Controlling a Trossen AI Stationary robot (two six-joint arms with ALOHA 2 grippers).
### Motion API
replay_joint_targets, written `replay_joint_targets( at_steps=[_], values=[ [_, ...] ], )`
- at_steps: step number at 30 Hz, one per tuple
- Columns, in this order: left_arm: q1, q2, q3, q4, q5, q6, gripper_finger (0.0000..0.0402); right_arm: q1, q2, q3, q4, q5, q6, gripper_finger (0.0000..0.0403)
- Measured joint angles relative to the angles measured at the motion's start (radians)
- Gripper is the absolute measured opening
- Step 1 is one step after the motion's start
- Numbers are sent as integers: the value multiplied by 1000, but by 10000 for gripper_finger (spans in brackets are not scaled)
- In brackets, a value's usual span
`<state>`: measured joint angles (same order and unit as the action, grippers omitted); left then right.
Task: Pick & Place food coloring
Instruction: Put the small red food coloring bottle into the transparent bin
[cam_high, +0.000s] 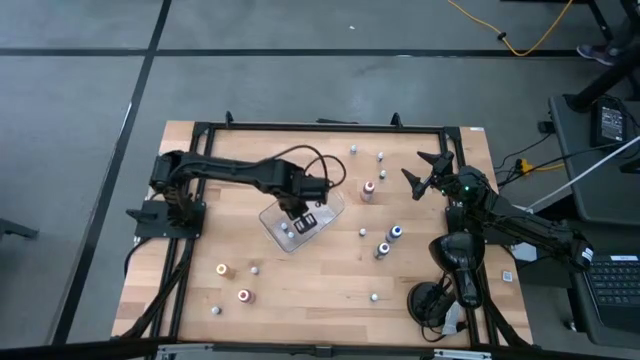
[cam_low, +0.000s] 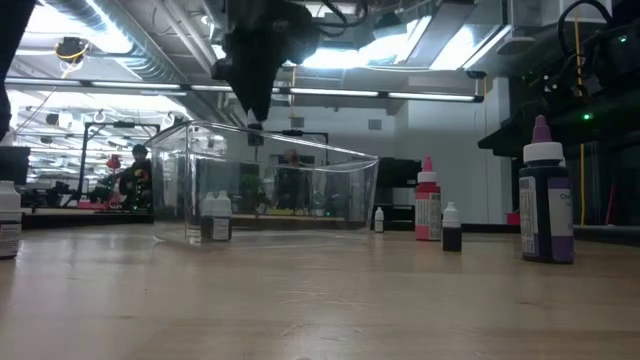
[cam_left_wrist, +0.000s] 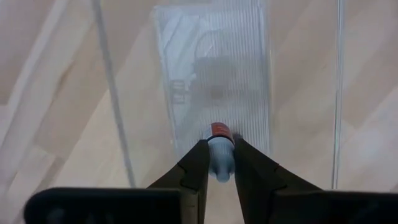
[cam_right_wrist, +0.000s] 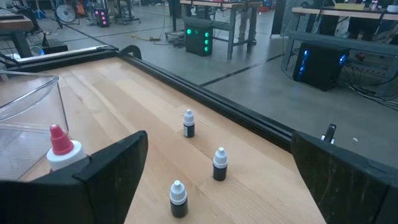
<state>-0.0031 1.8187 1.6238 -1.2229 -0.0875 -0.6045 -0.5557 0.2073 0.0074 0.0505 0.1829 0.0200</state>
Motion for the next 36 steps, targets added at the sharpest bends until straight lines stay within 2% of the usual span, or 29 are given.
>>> replay_joint_targets(
  at_steps=[5,9,16,20,36],
  values=[
    [-21,40,-7,55,0,67,56,0,0,0,0,0,0,394],
    [-35,40,-71,146,9,117,56,0,0,0,0,0,-1,394],
    [-50,27,-167,154,-19,204,56,0,0,0,0,0,0,394],
    [-62,26,-217,215,-26,249,56,0,0,0,0,0,-1,394],
    [-100,26,-337,361,-27,260,56,0,0,0,0,0,-2,394]
  ],
)
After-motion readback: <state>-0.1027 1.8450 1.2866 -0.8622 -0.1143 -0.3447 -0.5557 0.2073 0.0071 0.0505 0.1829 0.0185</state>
